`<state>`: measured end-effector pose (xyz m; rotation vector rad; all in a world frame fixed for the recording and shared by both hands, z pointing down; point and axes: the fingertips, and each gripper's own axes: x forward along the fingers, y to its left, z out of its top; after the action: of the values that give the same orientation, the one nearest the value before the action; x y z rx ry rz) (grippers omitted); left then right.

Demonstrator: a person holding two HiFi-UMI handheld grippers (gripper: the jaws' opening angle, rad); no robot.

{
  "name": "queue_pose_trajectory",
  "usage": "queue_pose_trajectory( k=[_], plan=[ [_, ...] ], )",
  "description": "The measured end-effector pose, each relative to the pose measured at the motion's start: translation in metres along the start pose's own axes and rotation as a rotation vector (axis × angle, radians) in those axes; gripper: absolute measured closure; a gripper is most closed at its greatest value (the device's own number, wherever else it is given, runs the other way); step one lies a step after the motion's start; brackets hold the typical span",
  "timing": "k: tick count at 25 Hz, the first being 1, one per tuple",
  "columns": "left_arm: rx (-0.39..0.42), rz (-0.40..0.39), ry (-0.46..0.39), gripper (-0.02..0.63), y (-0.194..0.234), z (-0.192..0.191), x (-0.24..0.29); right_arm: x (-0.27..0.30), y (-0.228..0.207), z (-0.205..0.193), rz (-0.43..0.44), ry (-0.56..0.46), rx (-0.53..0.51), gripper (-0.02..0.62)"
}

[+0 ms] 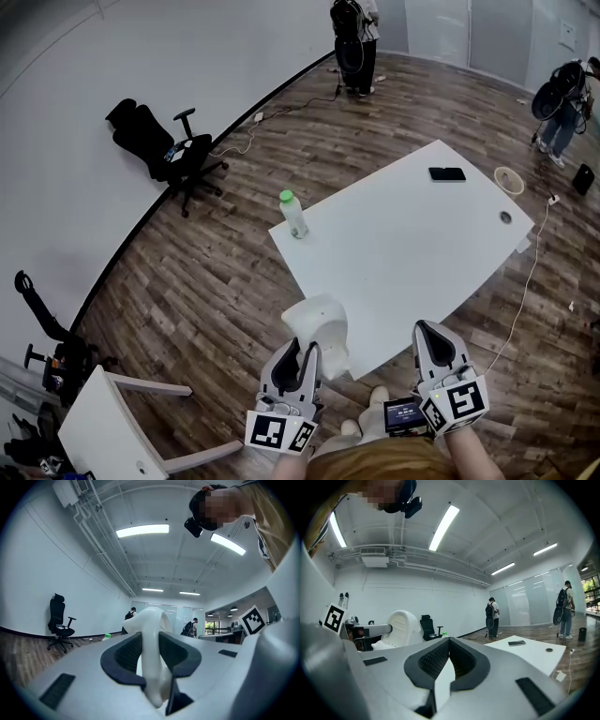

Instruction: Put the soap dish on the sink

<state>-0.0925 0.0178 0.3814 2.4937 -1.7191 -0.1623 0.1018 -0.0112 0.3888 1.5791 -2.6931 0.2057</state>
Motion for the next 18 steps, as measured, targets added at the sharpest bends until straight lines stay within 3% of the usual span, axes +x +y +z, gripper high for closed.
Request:
queue_pose_trajectory(
  k=[10, 18],
  plan=[
    [0.007, 0.052, -0.001, 0.488, 0.003, 0.003, 0.036, 0.031, -0.027, 0.001, 0.045, 0.016, 0.003, 0.588],
    [-0.018, 0.021, 0.020, 0.488, 0.017, -0.002, 0.064, 0.058, -0.033, -0.004, 0.033, 0.032, 0.012, 0.588]
  ],
)
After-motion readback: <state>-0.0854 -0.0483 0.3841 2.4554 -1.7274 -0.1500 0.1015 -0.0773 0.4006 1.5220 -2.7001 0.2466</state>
